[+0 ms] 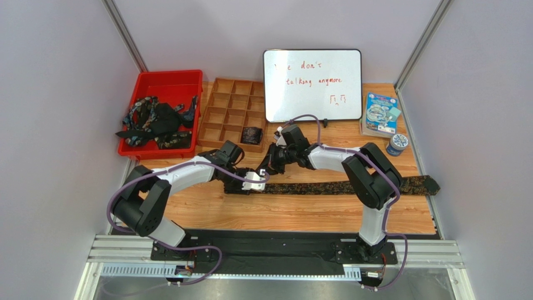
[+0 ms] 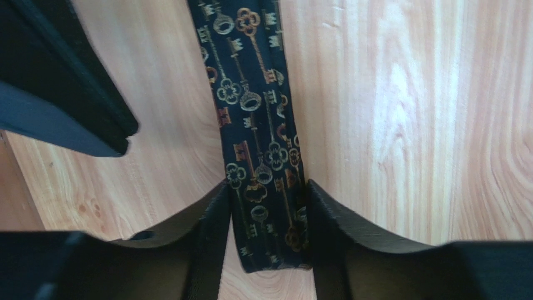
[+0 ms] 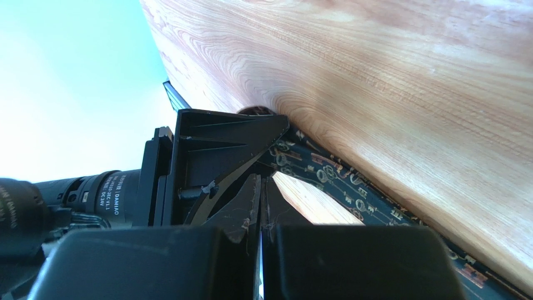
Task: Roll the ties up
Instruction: Roll the tie at the center of the board.
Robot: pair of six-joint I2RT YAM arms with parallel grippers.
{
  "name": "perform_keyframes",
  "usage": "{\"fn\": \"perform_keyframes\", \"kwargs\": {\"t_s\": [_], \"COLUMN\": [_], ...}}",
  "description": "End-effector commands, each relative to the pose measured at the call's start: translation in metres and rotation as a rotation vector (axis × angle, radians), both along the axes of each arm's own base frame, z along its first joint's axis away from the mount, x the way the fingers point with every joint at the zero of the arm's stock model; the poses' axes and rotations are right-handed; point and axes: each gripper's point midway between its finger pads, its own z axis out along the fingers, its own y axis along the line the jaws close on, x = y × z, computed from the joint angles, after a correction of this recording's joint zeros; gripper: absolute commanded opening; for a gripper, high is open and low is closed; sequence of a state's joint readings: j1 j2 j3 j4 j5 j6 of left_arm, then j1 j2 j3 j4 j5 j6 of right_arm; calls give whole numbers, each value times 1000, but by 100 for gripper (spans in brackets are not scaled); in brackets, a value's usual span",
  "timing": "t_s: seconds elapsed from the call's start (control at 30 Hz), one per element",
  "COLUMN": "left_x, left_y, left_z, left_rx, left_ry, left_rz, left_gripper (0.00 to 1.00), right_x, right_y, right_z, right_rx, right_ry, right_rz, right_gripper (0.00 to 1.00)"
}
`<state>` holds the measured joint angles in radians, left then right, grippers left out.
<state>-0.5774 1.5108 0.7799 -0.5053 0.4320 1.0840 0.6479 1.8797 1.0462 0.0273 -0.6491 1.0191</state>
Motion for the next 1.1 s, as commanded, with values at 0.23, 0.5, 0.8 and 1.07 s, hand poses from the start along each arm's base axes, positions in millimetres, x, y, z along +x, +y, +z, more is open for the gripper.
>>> {"fn": "perform_keyframes", "kwargs": {"t_s": [0.23, 0.5, 0.8, 1.07], "left_x": [28, 19, 23, 25], "left_y": [0, 4, 14, 17], "left_z": [-1, 5, 16, 22], "left_rx": [47, 30, 2, -8], "left_ry": [-78, -82, -104, -104], "left_rz": [94, 90, 128, 133], "left_gripper": [39, 57, 74, 63], "right_x": [-18, -10, -7, -16], "right_y": [8, 12, 11, 6], "right_z": [-6, -33, -50, -61], "right_rx": [9, -51, -91, -106], "right_ry": [27, 44, 85, 137], "right_rz": [44, 36, 6, 8], "right_gripper": [0, 0, 0, 0]}}
